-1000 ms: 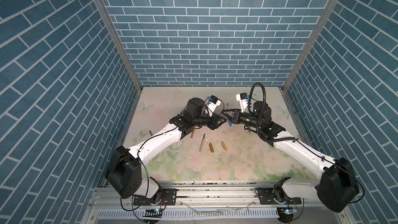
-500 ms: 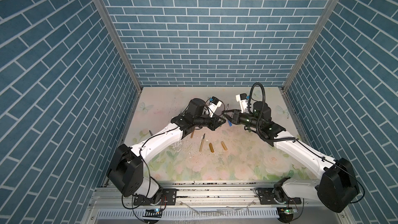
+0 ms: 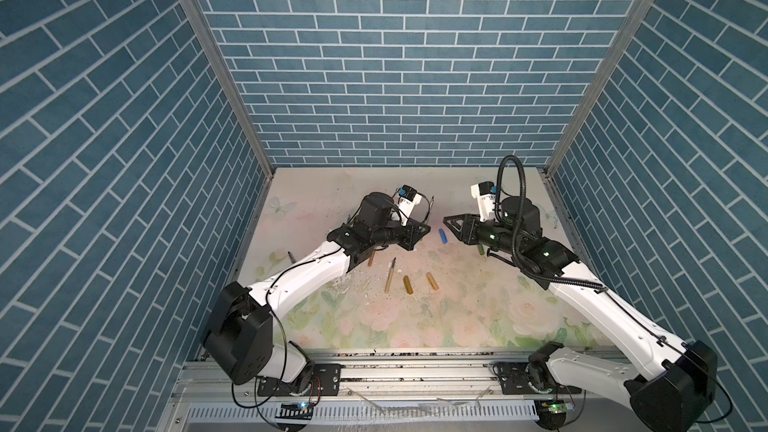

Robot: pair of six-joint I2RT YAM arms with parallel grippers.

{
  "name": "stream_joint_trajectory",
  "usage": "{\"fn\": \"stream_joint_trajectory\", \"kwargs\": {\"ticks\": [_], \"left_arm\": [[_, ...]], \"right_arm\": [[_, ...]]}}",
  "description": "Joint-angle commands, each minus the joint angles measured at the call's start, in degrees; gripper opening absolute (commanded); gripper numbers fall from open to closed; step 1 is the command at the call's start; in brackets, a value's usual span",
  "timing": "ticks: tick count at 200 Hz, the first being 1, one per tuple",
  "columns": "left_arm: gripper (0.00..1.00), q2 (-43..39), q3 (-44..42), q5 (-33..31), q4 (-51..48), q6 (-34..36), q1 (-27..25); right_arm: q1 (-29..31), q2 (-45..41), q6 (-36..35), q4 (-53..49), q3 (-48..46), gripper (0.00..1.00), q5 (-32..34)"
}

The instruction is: Insert the pens into the pen caps

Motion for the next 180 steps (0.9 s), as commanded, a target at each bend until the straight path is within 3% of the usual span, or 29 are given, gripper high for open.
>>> {"fn": "stream_joint_trajectory", "kwargs": {"ticks": [1,40,82,106,134,180], "left_arm": [[0.00,-2.50,-1.73,-2.19,4.95,-0.60,0.07],[0.00,-5.34,-7.71,-3.72,14.99,-1.89,0.07],[0.00,-6.38,-9.11,-4.98,16.25,0.40,-0.09],[0.00,-5.70,-9.27,-1.34,18.09,-0.58,-0.10],[0.00,-3.61,-7.67,3.52,18.10,-3.32,-0.66],[0.00,-2.84,-7.67,5.88,18.97,-3.45,-2.89]], "right_arm": [[-0.69,-0.94,-3.54,-12.59,-0.73,0.31,13.48],[-4.51,1.48,-4.62,-15.56,-2.88,0.27,11.63],[-13.75,2.47,-4.45,-20.49,-4.38,0.26,7.23],[-15.87,4.54,-6.75,-21.74,-4.52,0.26,5.92],[-17.02,14.38,-12.24,-24.79,-0.06,0.24,5.33],[-20.47,28.18,-16.15,-22.00,6.71,0.19,5.31]]}}
